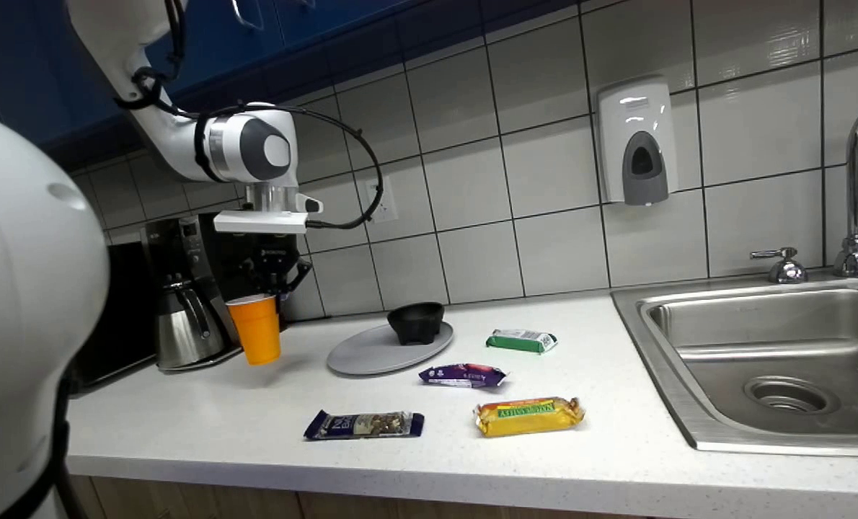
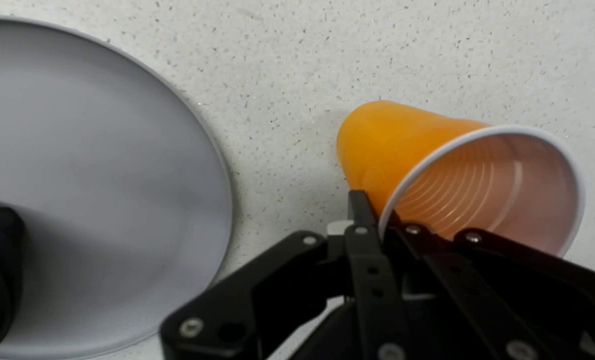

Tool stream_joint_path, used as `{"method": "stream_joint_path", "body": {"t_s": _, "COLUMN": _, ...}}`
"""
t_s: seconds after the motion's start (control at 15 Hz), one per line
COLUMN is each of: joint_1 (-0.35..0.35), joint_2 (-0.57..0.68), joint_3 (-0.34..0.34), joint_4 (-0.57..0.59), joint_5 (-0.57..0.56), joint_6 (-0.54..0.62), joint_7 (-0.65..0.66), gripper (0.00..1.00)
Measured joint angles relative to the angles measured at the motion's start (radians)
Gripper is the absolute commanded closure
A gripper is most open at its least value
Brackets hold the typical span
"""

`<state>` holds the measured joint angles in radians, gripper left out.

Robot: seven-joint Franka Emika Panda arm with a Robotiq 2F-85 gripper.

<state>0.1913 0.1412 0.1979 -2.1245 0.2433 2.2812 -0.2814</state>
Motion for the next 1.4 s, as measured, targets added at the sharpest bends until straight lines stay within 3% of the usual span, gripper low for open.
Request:
{"method": "stream_joint_path", "body": {"t_s": 0.93, "joint_1": 0.030, "joint_2": 0.076, "joint_3": 0.018, "joint_4": 0.004, "joint_5": -0.050, "joint_6": 0.004, "joint_7": 0.000, "gripper": 0.99}}
{"method": "stream_joint_path", "body": {"t_s": 1.0, "joint_1": 0.030, "joint_2": 0.077, "joint_3": 0.019, "joint_4": 0.004, "joint_5": -0.051, "joint_6": 0.004, "joint_7": 0.000, "gripper": 0.76}}
{"method": "stream_joint_path", "body": {"t_s": 1.4, "joint_1": 0.030, "joint_2": 0.079, "joint_3": 0.021, "joint_4": 0.004, "joint_5": -0.052, "joint_6": 0.002, "joint_7": 0.000, "gripper": 0.33}}
